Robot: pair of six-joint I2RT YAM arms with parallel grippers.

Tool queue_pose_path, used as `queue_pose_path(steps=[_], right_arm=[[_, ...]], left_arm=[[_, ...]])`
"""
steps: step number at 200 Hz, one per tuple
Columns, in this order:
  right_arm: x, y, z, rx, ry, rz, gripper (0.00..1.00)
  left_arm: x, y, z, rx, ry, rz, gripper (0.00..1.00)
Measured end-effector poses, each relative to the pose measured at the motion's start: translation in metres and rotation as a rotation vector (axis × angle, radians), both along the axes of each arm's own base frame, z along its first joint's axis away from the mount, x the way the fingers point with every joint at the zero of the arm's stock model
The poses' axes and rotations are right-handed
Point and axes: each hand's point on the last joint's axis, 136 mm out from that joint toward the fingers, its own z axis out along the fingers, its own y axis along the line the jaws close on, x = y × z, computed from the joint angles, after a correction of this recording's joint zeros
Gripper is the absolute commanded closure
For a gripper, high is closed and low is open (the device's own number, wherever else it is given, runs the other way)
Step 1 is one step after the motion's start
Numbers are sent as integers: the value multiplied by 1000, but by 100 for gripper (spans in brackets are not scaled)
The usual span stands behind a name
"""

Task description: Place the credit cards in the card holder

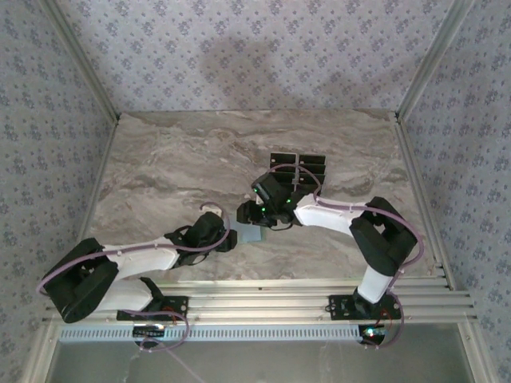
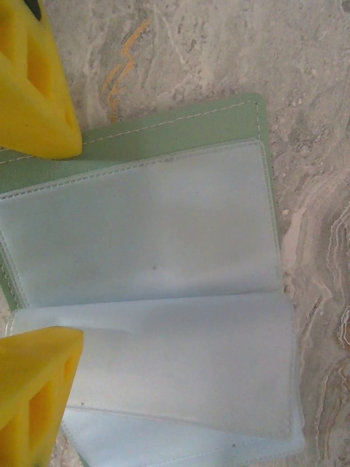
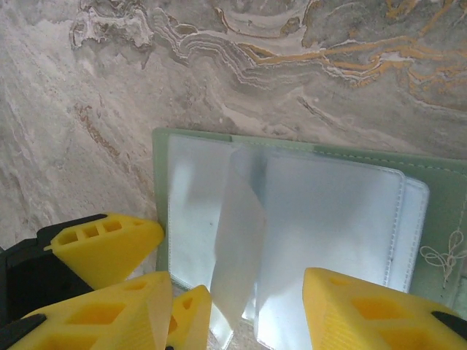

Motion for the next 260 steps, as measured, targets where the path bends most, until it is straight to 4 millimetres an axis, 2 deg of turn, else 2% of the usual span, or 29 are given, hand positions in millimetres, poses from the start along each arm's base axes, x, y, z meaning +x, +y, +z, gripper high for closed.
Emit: queue_pose_path(steps=[45, 75, 126, 158, 182, 210, 239, 260], right_arm=[[0, 8, -15, -19, 20, 13, 47], [1, 24, -11, -5, 15, 36, 47], [10, 64, 15, 57, -16, 76, 47], [15, 74, 20, 64, -12, 73, 46], [16, 74, 23, 53, -8, 69, 46], [19, 65, 20, 23, -6, 46, 46], [26, 47, 16, 1, -4, 7, 46], [29, 29, 6, -26, 11, -25, 47]], left_arm=[[0, 0, 0, 0, 0, 0, 37], [-2, 0, 5, -6, -4, -4, 35], [-6, 11, 52, -89, -103, 15, 27], [-10, 29, 62, -83, -136, 57, 18], [-12, 42, 58, -45, -121, 89, 10], [-4, 55, 51, 18, -73, 138, 7], [12, 52, 54, 43, -49, 149, 6], [24, 45, 51, 63, -31, 139, 6]])
